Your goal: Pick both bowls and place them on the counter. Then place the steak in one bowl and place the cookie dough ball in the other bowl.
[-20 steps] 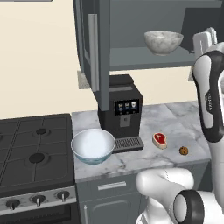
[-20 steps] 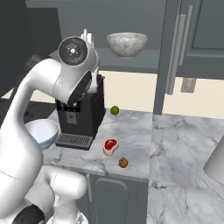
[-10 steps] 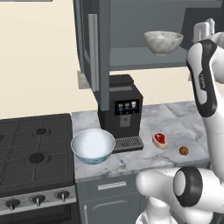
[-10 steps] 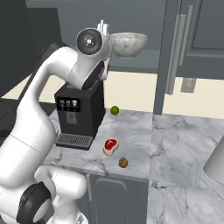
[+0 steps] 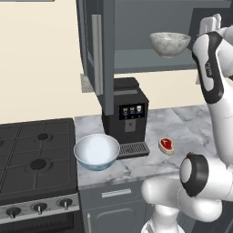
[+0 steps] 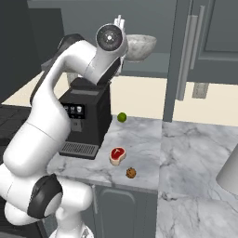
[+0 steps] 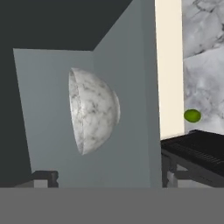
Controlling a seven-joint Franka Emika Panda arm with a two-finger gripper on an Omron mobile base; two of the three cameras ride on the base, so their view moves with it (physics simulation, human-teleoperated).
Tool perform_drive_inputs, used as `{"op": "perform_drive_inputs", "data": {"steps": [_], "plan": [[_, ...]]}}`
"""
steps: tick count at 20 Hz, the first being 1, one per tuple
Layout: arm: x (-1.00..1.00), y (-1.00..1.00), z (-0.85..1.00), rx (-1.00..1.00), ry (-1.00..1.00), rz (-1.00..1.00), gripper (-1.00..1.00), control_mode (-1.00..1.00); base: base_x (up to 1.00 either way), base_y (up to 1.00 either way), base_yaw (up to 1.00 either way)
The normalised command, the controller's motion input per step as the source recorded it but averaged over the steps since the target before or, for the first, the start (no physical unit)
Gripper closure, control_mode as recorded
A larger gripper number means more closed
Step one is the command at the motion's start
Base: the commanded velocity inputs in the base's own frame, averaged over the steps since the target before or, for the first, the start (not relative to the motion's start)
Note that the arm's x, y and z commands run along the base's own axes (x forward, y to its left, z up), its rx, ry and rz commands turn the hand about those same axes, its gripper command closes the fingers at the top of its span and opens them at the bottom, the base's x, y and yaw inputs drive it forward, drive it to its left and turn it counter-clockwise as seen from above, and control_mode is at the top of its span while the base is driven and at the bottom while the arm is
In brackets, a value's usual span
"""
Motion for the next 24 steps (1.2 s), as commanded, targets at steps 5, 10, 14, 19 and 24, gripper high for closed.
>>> {"op": "perform_drive_inputs", "data": {"steps": [5,10,14,19,24], "plan": [[0.48,0.00,-0.02,0.00,0.00,0.00,-1.00,-1.00,0.00,0.00,0.00],[0.54,-0.11,0.00,0.01,0.00,0.00,-1.00,-1.00,0.00,0.00,0.00],[0.43,-0.02,-0.01,0.00,0.03,0.00,-1.00,-1.00,0.00,0.00,0.00],[0.39,-0.07,-0.02,0.00,0.01,0.01,-1.00,-1.00,0.00,0.00,0.00],[0.31,-0.12,-0.13,0.00,0.04,0.04,-1.00,-1.00,0.00,0.00,0.00]]}}
